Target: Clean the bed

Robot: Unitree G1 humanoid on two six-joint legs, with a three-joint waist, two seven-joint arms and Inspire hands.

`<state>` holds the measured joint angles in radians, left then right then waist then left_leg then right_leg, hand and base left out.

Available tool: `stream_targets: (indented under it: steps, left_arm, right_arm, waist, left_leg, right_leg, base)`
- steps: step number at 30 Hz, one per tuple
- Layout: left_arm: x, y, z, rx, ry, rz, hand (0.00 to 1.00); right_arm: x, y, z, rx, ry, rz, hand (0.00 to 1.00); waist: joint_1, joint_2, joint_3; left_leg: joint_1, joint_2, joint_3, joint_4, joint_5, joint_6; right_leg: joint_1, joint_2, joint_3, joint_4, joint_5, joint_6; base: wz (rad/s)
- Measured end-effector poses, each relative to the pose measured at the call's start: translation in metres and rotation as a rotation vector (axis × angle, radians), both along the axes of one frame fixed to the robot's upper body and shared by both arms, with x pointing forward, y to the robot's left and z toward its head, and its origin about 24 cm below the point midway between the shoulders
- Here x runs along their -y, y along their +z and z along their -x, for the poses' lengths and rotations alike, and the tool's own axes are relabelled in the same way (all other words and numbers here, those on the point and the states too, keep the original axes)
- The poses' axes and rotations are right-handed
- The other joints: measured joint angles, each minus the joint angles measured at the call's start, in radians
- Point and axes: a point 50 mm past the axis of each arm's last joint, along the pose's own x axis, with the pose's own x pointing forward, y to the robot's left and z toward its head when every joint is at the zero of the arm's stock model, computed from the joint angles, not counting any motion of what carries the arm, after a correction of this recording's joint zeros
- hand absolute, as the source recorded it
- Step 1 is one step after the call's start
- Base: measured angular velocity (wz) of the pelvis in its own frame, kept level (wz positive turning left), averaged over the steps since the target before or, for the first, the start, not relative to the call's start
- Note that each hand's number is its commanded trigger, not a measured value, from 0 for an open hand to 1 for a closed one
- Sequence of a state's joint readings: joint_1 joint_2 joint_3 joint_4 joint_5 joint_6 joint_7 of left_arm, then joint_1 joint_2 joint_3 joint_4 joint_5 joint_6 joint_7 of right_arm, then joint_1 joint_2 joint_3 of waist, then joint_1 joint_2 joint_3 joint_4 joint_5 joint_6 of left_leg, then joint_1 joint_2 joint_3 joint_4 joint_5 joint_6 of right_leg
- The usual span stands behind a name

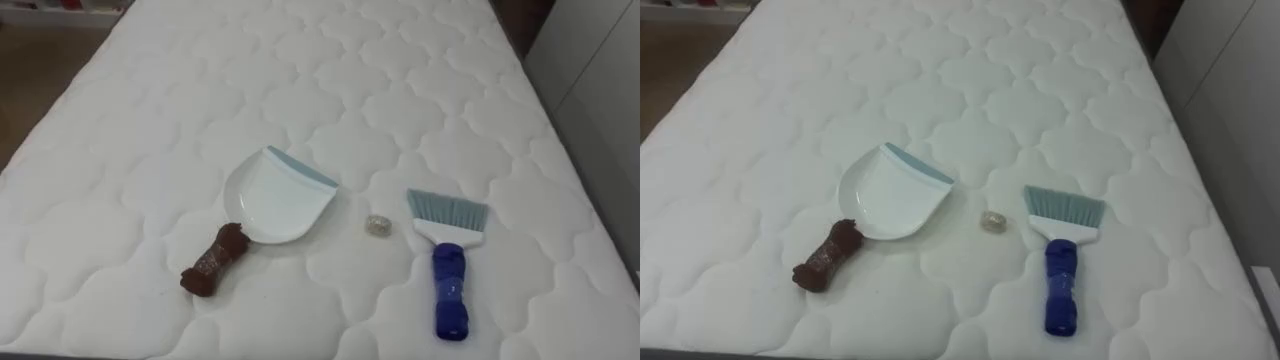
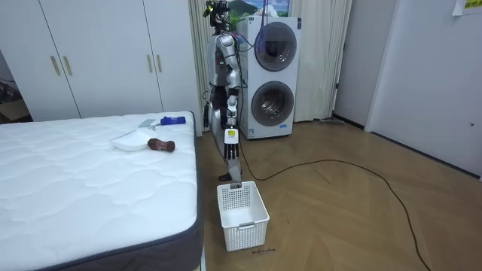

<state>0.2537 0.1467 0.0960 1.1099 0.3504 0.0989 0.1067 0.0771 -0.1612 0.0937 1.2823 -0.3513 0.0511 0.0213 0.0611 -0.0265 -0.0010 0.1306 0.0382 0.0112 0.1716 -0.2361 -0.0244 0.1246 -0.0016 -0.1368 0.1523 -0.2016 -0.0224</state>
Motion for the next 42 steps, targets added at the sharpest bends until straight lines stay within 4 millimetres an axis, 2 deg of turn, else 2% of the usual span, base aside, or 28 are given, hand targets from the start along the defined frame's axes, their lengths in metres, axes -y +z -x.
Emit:
stream_targets:
  steps: [10, 13, 19, 23, 27, 31, 33, 36, 42]
  left_arm:
    - [0.0, 0.001, -0.008, 0.044, -0.024, -0.013, 0.0]
    - [-0.003, 0.005, -0.017, 0.11, -0.028, -0.043, 0.0]
    - [-0.013, 0.017, -0.053, 0.314, -0.023, -0.17, 0.0]
    - [-0.017, 0.037, -0.086, 0.527, -0.032, -0.252, 0.0]
    - [-0.016, 0.056, -0.113, 0.719, -0.045, -0.307, 0.0]
    - [-0.01, 0.071, -0.133, 0.836, -0.073, -0.33, 0.0]
    - [-0.006, 0.086, -0.149, 0.95, -0.082, -0.342, 0.0]
    - [-0.002, 0.097, -0.163, 1.042, -0.091, -0.348, 0.0]
    - [-0.001, 0.109, -0.181, 1.116, -0.091, -0.361, 0.0]
  right_arm:
    - [0.001, 0.001, -0.003, 0.039, 0.009, 0.006, 0.0]
    - [0.001, 0.001, -0.005, 0.055, 0.012, 0.008, 0.0]
    - [0.004, 0.002, -0.006, 0.096, 0.017, 0.028, 0.0]
    - [0.004, 0.003, -0.008, 0.119, 0.019, 0.037, 0.0]
    - [0.003, 0.004, -0.014, 0.156, 0.031, 0.03, 0.0]
    - [0.002, 0.004, -0.013, 0.159, 0.02, 0.024, 0.0]
    - [0.002, 0.004, -0.012, 0.158, 0.019, 0.023, 0.0]
    - [0.002, 0.004, -0.013, 0.16, 0.019, 0.023, 0.0]
    - [0.002, 0.004, -0.013, 0.162, -0.022, 0.008, 0.0]
  waist:
    - [-0.002, 0.005, 0.003]
    - [0.0, 0.003, 0.0054]
    - [-0.001, 0.004, 0.0045]
    - [0.002, 0.005, 0.0051]
    - [-0.002, 0.008, 0.0034]
    - [-0.005, 0.01, 0.0039]
    - [-0.004, 0.01, 0.0047]
    - [-0.004, 0.011, 0.0046]
    - [-0.014, 0.01, 0.0046]
  left_leg:
    - [0.001, 0.0, 0.002, 0.0, 0.0, 0.0]
    - [-0.001, 0.0, 0.005, 0.0, 0.0, 0.0]
    - [-0.017, 0.0, 0.001, 0.0, 0.0, 0.0]
    - [-0.017, 0.001, 0.001, -0.001, 0.0, 0.0]
    - [-0.016, 0.001, 0.009, -0.002, 0.0, 0.0]
    - [-0.014, 0.001, 0.011, -0.002, 0.0, 0.0]
    - [-0.015, 0.001, 0.011, -0.004, 0.0, 0.0]
    - [-0.015, 0.001, 0.013, -0.005, 0.0, 0.0]
    - [-0.02, 0.001, 0.015, -0.005, 0.0, 0.0]
  right_leg:
    - [-0.003, -0.001, 0.001, 0.0, 0.0, 0.0]
    - [-0.006, 0.0, 0.006, 0.0, 0.0, 0.0]
    - [-0.019, 0.001, 0.002, 0.001, 0.0, 0.0]
    - [-0.02, 0.001, 0.001, 0.001, 0.001, 0.0]
    - [-0.022, 0.002, 0.008, 0.001, 0.001, 0.0]
    - [-0.021, 0.002, 0.01, 0.001, 0.001, 0.0]
    - [-0.022, 0.002, 0.011, 0.001, 0.001, 0.0]
    - [-0.023, 0.003, 0.016, 0.001, 0.001, 0.0]
    - [-0.039, 0.004, 0.03, 0.007, 0.003, 0.001]
  base:
    - [0.0]
    - [-0.02]
    - [0.02]
    - [0.0]
    - [-0.05]
    - [-0.01]
    - [0.0]
    - [-0.01]
    - [-0.06]
